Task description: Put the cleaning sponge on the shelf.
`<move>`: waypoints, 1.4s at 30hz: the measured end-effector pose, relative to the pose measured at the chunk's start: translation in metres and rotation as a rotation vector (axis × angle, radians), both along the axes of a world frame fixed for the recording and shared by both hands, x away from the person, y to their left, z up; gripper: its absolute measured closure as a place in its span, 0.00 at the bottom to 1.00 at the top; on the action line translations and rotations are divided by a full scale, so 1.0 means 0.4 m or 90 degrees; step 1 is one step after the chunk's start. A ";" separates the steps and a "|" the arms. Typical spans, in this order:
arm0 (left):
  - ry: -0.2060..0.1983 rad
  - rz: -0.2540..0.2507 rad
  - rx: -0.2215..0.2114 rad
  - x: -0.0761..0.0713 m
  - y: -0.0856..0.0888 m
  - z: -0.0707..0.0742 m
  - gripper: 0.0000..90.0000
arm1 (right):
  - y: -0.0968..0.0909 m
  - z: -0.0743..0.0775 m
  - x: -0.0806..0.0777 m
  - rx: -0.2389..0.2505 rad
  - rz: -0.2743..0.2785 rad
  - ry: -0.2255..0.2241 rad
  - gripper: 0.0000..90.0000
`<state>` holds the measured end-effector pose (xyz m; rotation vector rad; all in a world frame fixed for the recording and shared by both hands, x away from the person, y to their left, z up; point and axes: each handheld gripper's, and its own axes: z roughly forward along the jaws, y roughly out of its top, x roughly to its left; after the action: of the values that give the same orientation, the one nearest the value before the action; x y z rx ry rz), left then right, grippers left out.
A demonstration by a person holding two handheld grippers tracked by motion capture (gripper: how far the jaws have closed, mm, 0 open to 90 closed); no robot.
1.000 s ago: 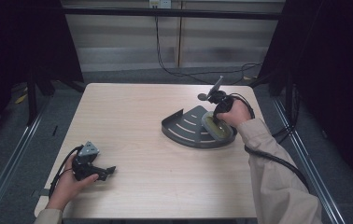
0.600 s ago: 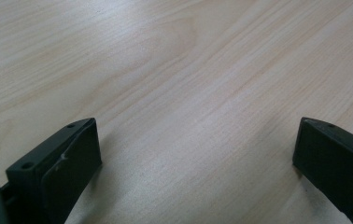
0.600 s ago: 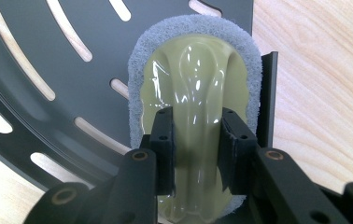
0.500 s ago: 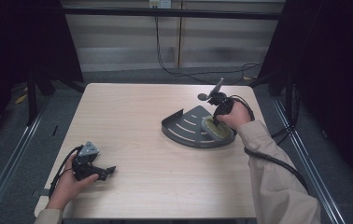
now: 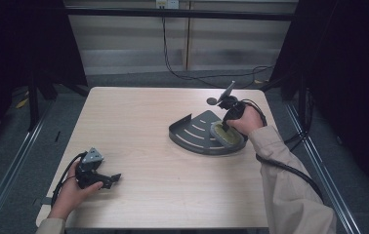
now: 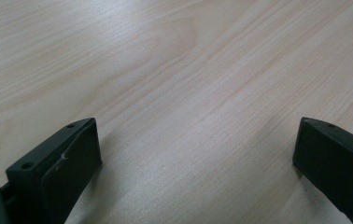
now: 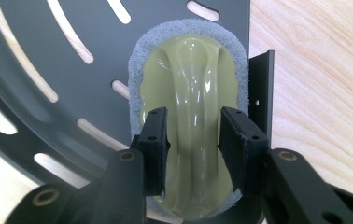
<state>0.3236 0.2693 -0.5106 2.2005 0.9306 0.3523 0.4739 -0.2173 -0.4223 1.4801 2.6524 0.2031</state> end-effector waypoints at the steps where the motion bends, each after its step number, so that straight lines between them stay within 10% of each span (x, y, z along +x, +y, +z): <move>1: -0.001 0.000 0.000 0.000 0.000 0.000 0.00 | -0.001 0.004 -0.001 0.003 -0.004 -0.003 0.64; 20: -0.001 -0.001 0.002 0.000 0.000 0.000 0.00 | -0.009 0.041 -0.024 0.051 -0.027 -0.027 0.25; 42: 0.002 0.001 -0.001 -0.001 0.000 0.000 0.00 | -0.039 0.074 -0.107 0.087 0.000 -0.035 0.18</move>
<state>0.3233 0.2691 -0.5106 2.1992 0.9336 0.3495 0.4312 -0.2329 -0.3929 1.4889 2.6432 0.4268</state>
